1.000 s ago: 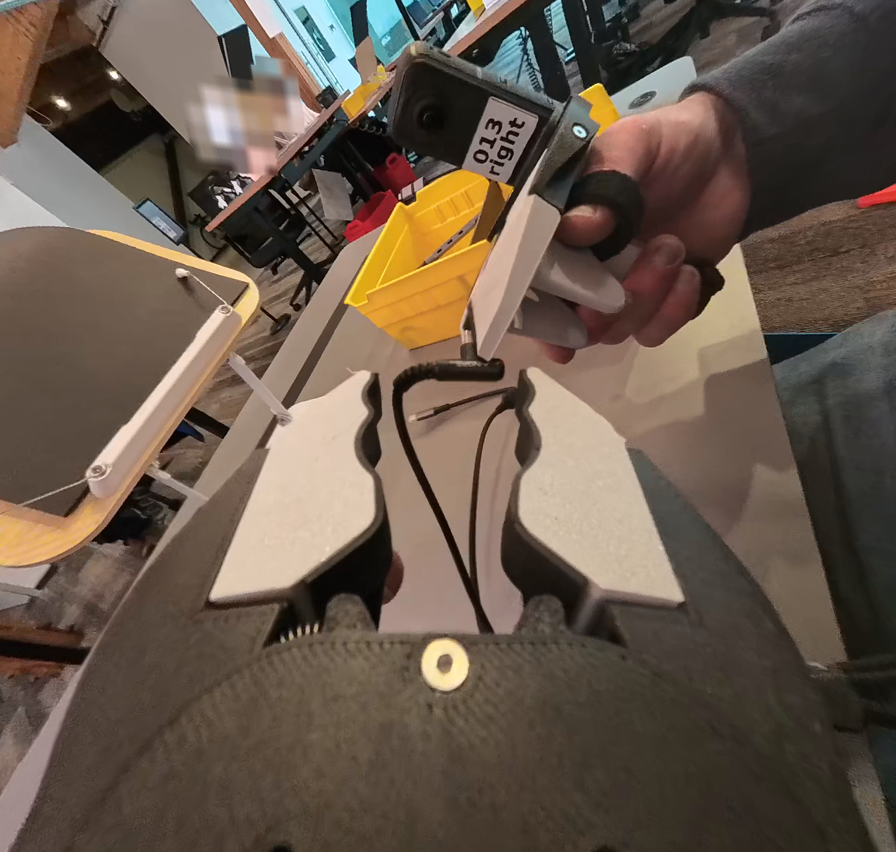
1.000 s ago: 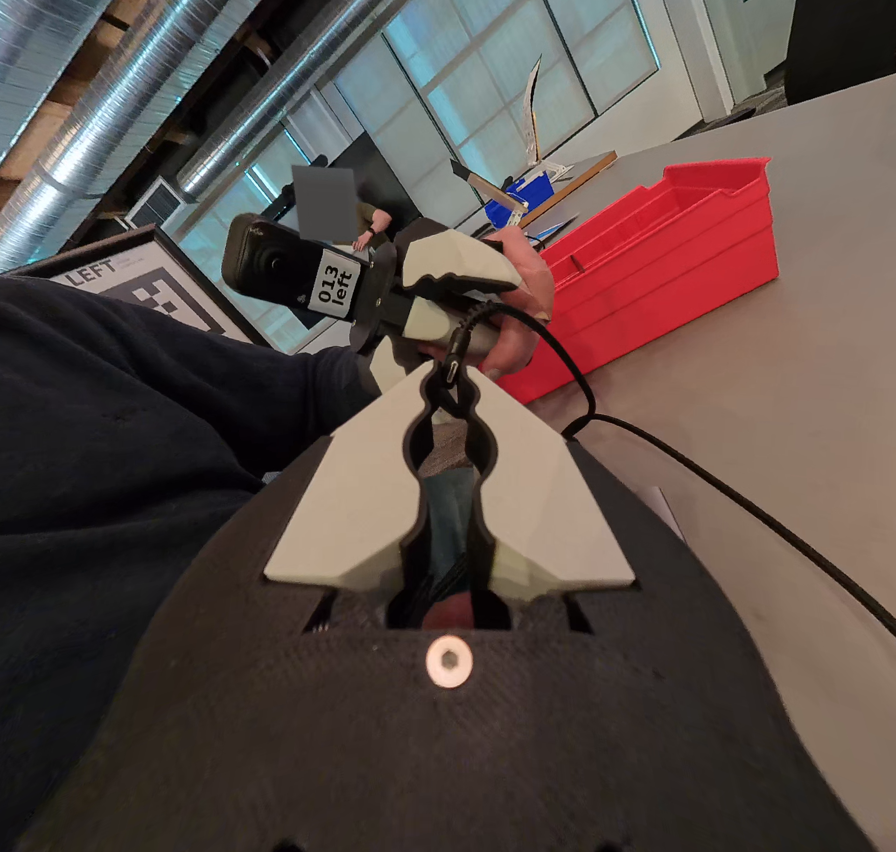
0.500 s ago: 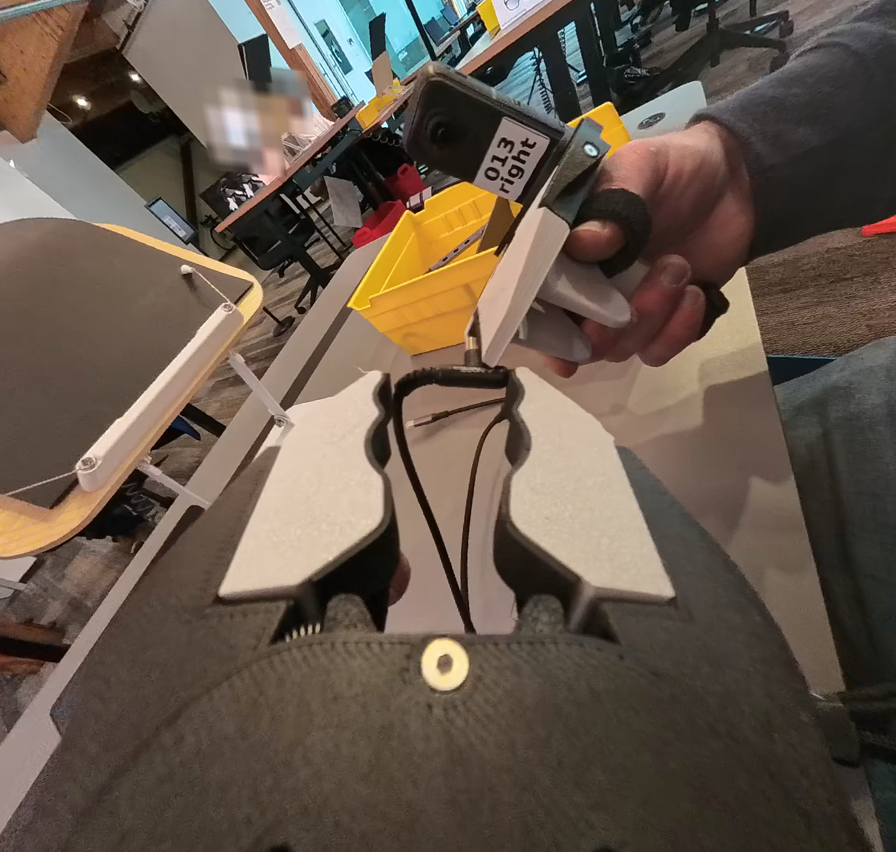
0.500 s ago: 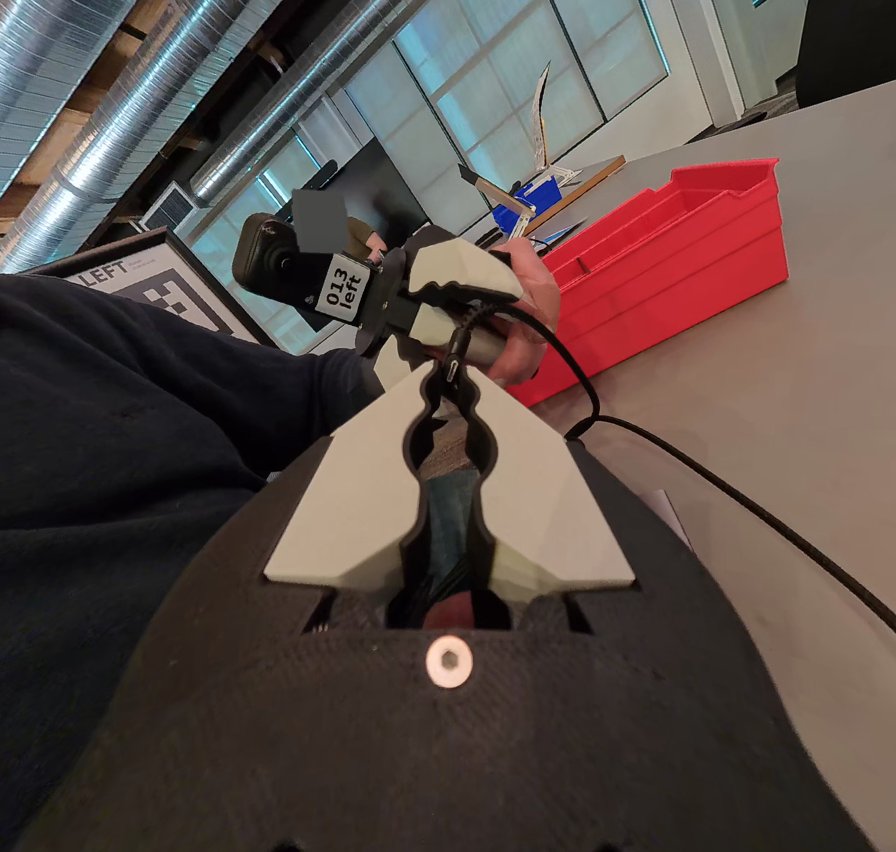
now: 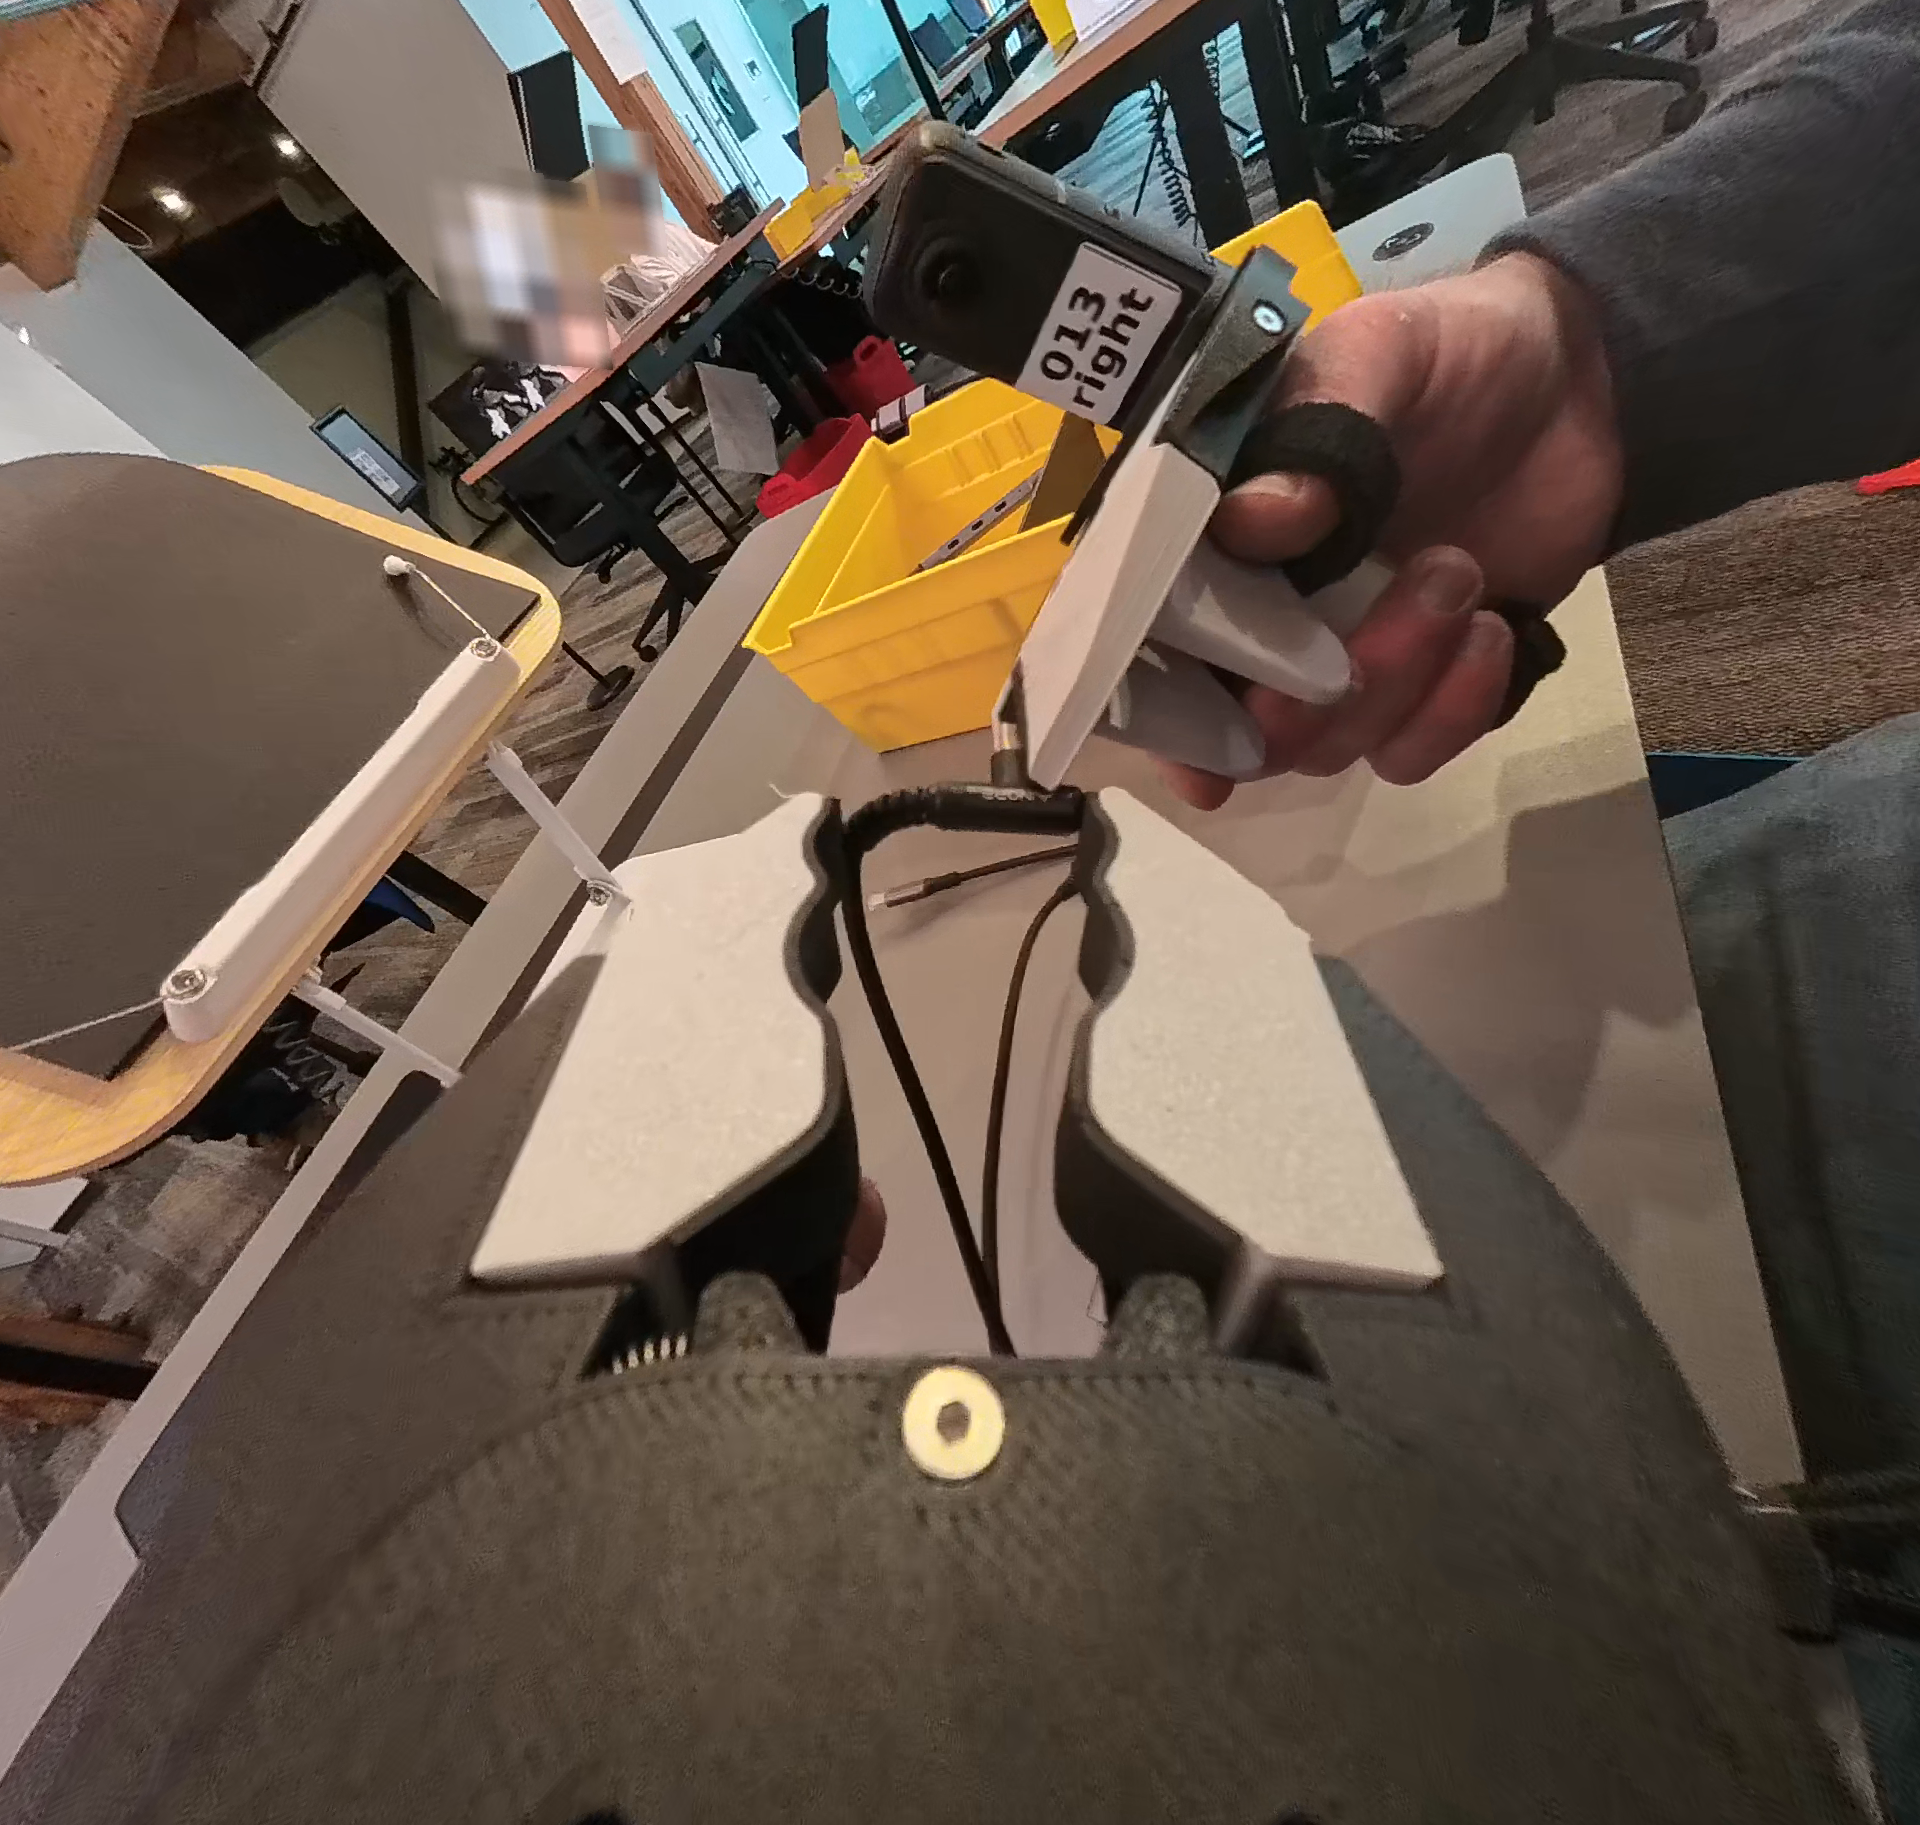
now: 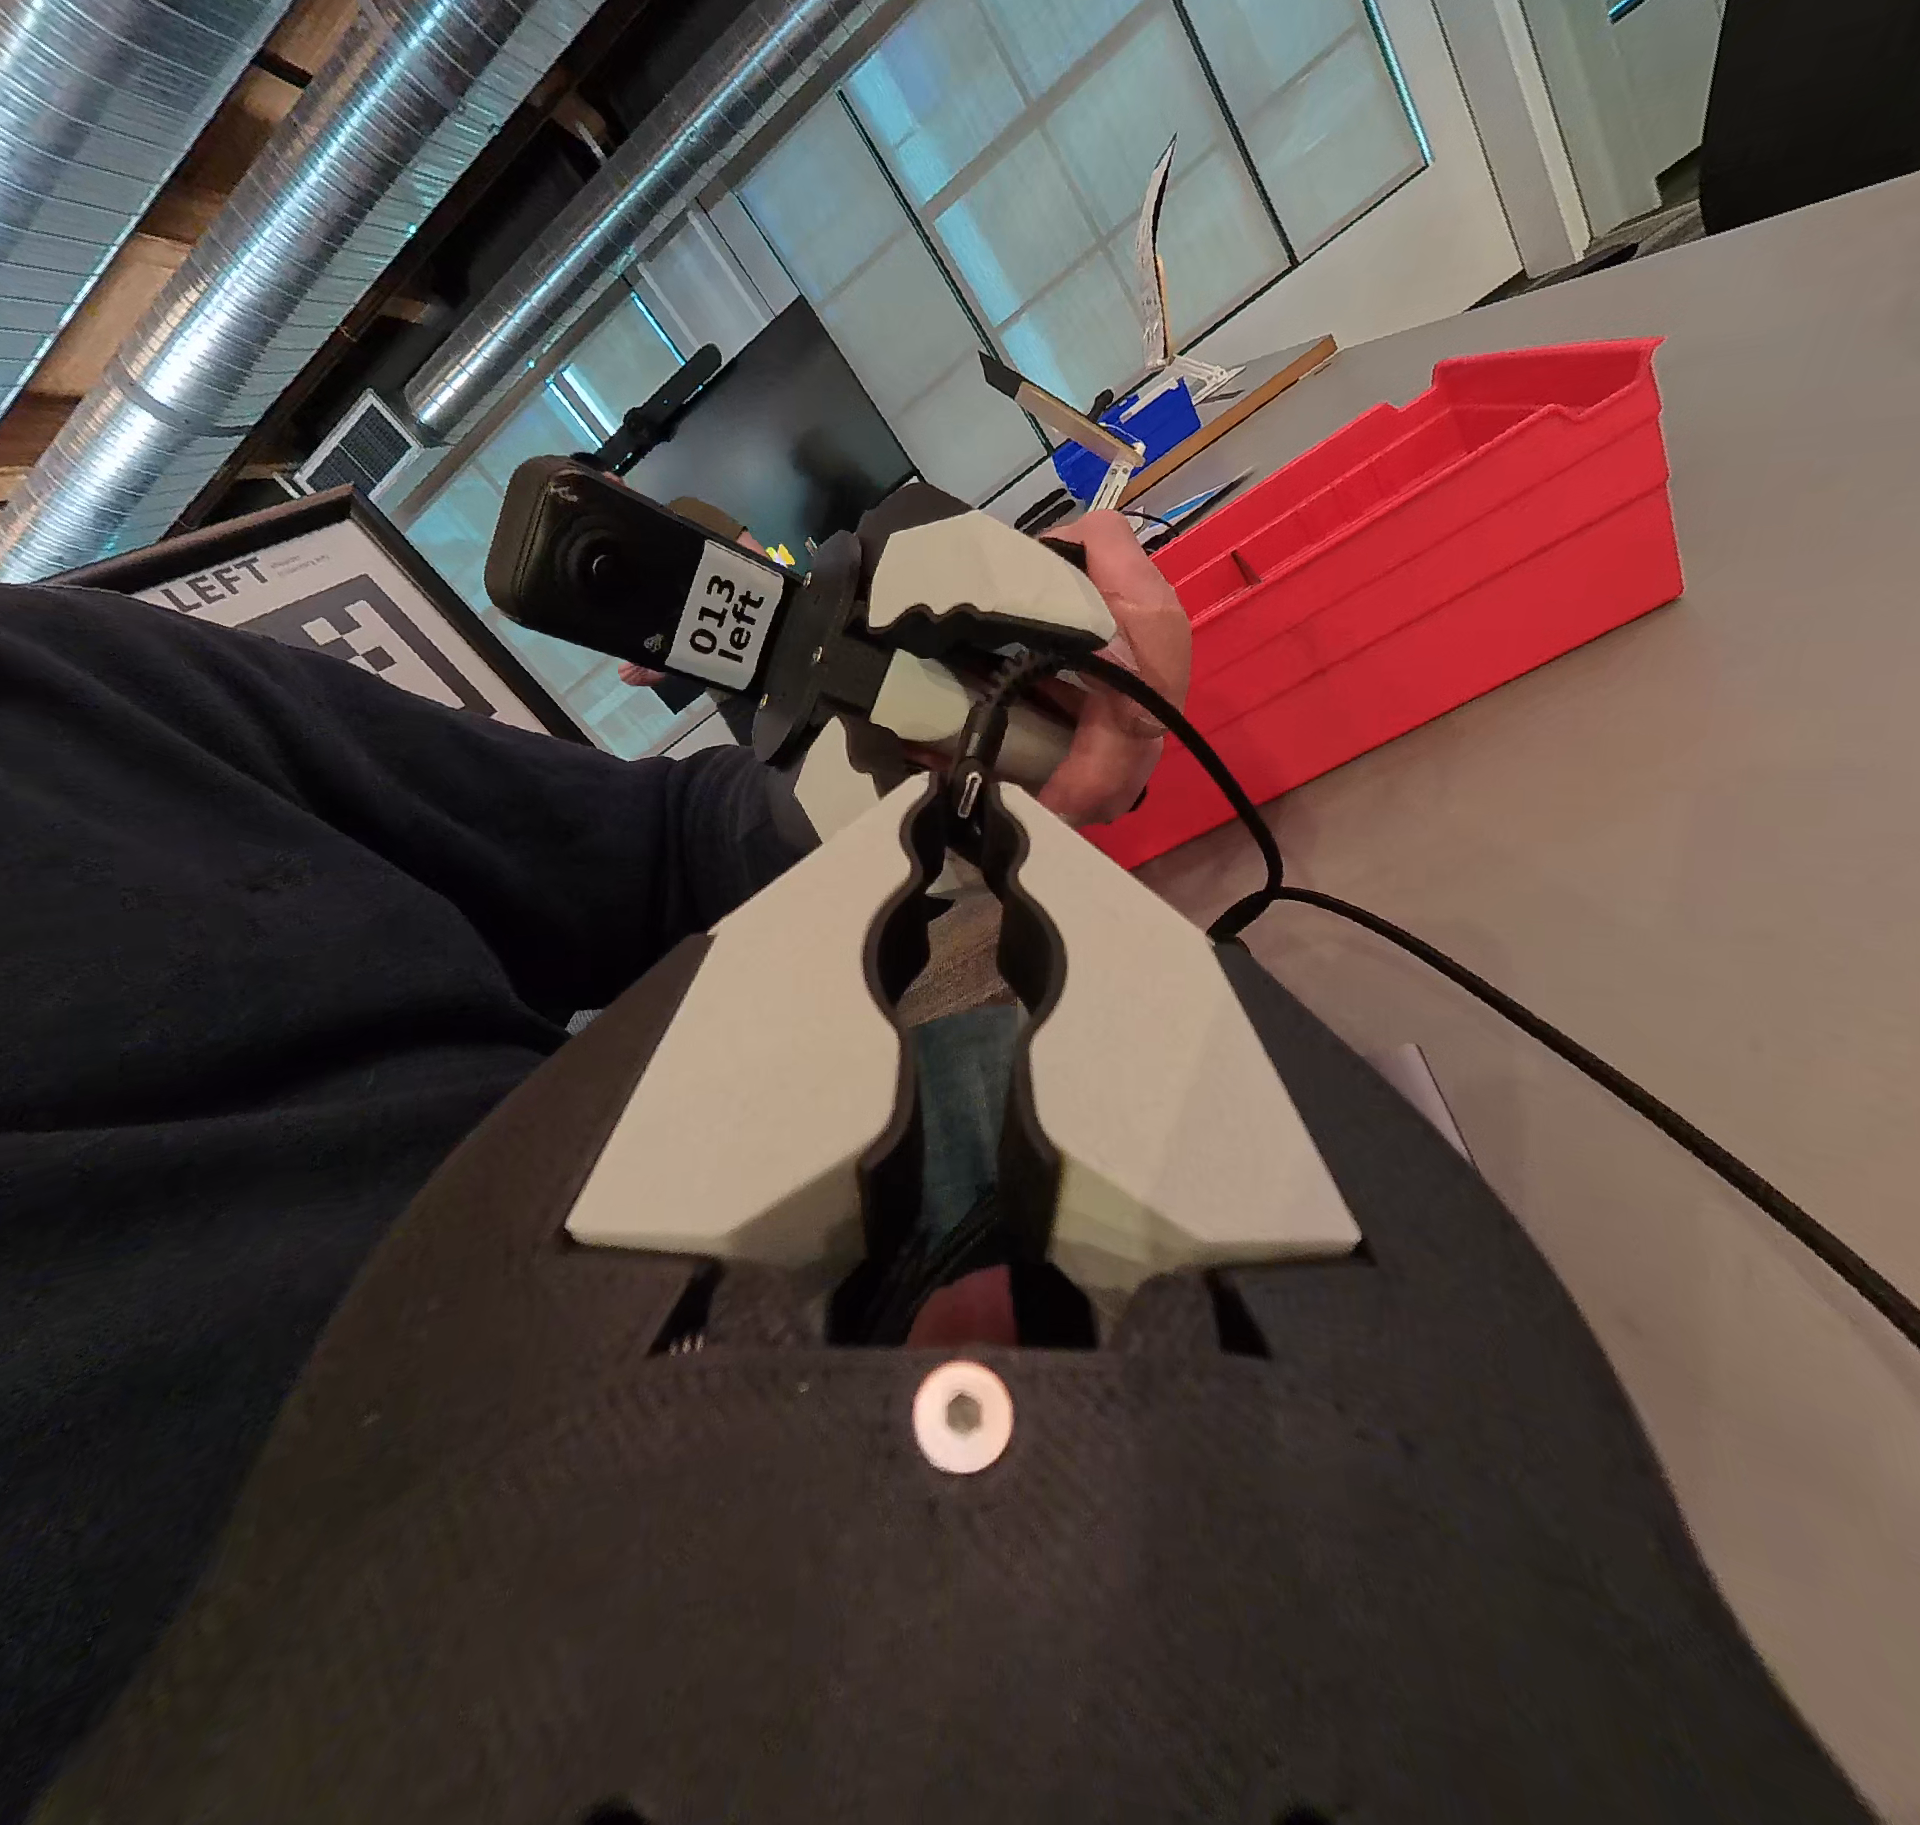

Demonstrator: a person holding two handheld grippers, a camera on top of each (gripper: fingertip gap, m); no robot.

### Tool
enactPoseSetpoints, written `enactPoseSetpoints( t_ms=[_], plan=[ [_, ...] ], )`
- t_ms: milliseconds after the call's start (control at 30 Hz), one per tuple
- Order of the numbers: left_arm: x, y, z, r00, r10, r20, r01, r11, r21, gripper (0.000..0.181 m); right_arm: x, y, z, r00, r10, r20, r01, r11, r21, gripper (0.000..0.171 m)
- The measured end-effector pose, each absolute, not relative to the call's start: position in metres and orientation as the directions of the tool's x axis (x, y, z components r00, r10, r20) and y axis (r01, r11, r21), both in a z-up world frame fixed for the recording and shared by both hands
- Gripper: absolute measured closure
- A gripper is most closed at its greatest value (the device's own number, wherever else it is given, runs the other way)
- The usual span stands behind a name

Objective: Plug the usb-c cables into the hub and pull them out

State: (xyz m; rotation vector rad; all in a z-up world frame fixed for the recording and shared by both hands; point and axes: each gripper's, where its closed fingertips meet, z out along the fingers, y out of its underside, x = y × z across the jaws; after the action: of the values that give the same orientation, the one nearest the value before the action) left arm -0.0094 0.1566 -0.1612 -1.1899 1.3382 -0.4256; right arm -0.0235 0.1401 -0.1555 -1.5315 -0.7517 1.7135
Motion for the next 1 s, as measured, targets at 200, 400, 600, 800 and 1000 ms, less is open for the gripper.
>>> enactPoseSetpoints(
  t_ms=[200,400,600,800,1000],
  plan=[
    [-0.0088,0.1549,-0.1599,0.259,-0.821,-0.508,-0.36,0.406,-0.84,0.138,-0.0254,0.1391,-0.157,-0.049,0.813,-0.581,-0.118,-0.582,-0.805,0.168],
    [-0.0088,0.1541,-0.1593,0.252,-0.815,-0.522,-0.362,0.42,-0.832,0.138,-0.0253,0.139,-0.1564,-0.061,0.805,-0.591,-0.121,-0.593,-0.796,0.167],
    [-0.0086,0.1527,-0.1578,0.242,-0.812,-0.531,-0.362,0.432,-0.826,0.138,-0.0254,0.1379,-0.1553,-0.065,0.804,-0.59,-0.117,-0.594,-0.796,0.168],
    [-0.0083,0.1497,-0.1565,0.221,-0.803,-0.553,-0.366,0.458,-0.81,0.138,-0.0252,0.1348,-0.1545,-0.079,0.807,-0.585,-0.107,-0.59,-0.8,0.168],
    [-0.0085,0.1487,-0.1562,0.211,-0.799,-0.562,-0.369,0.467,-0.803,0.138,-0.0253,0.1335,-0.1542,-0.08,0.81,-0.581,-0.102,-0.586,-0.804,0.168]
  ],
)
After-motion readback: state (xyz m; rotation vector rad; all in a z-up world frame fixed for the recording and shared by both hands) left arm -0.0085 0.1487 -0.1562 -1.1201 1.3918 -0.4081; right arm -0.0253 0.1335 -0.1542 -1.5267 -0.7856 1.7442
